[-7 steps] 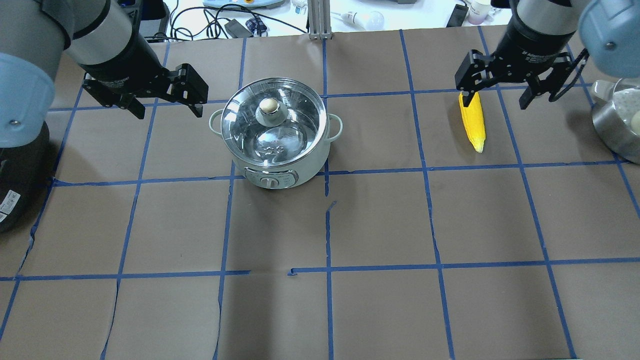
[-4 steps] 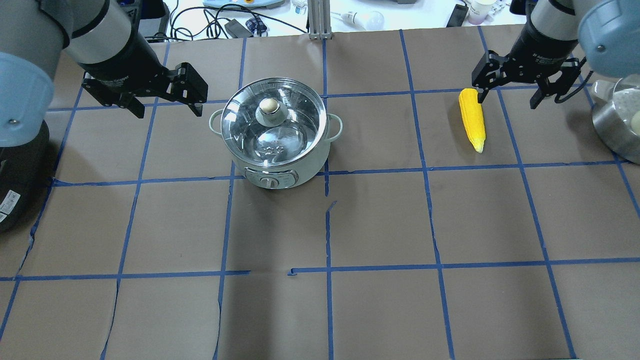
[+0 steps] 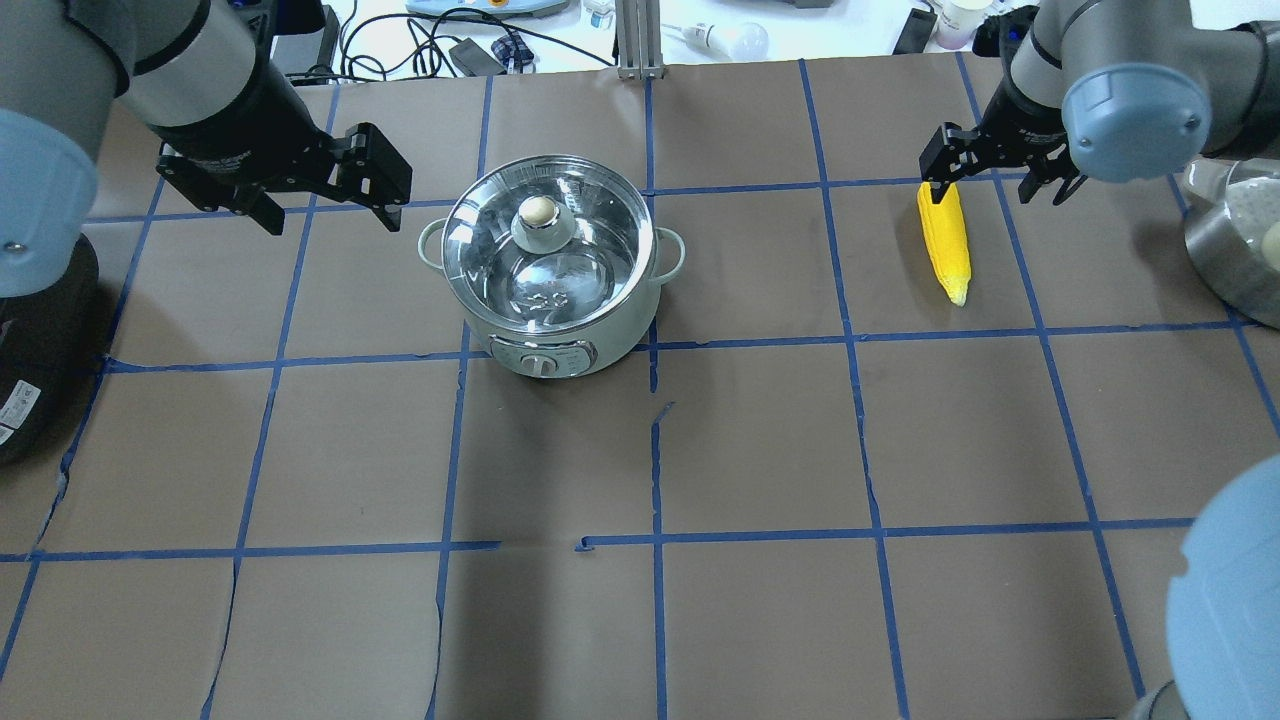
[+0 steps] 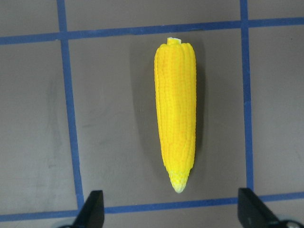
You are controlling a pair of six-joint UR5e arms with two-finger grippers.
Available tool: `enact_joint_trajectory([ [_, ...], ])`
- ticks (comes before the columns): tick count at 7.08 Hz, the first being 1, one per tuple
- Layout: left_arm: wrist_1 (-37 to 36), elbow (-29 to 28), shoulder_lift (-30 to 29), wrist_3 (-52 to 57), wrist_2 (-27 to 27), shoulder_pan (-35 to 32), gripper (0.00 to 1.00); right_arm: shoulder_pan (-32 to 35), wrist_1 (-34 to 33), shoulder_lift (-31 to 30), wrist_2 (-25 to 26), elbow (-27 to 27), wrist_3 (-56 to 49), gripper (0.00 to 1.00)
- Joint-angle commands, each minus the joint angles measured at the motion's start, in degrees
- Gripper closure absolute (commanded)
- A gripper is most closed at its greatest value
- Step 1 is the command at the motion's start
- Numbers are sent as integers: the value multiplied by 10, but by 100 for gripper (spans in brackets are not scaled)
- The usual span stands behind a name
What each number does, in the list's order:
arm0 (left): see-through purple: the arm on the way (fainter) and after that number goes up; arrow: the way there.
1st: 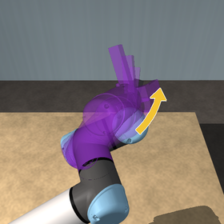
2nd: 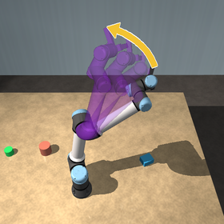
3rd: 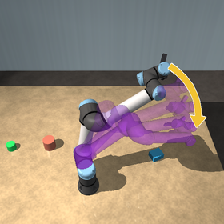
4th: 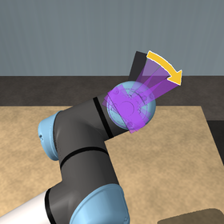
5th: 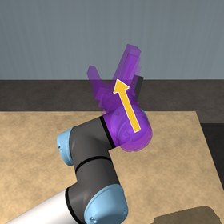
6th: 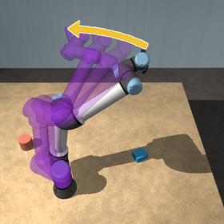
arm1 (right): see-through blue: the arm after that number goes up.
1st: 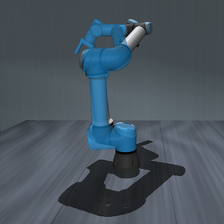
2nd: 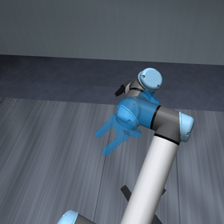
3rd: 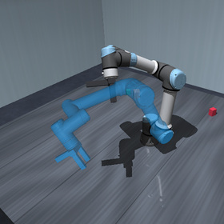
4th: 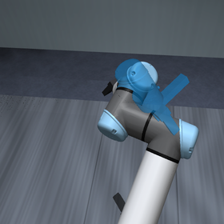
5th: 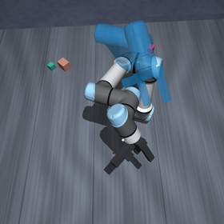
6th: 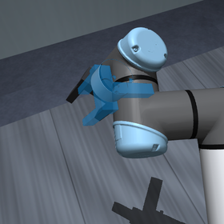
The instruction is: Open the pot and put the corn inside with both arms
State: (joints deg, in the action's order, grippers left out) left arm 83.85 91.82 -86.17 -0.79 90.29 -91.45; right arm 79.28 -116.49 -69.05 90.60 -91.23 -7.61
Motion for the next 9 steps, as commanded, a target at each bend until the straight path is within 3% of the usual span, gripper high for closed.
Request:
enact_joint_trajectory([
  [1,0,0,0,0,0,0,0,-3,-70,63,10,1,-8,0],
  [3,0,-1,0,0,-1,0,0,-7,-128,108,23,0,-10,0],
  [7,5,-1,3,0,0,0,0,-12,-162,165,14,7,-7,0],
  [8,15,-1,6,-1,2,0,0,-12,-162,164,12,8,-4,12],
  [9,43,-2,6,-7,0,0,0,-12,-162,164,13,10,-5,57],
])
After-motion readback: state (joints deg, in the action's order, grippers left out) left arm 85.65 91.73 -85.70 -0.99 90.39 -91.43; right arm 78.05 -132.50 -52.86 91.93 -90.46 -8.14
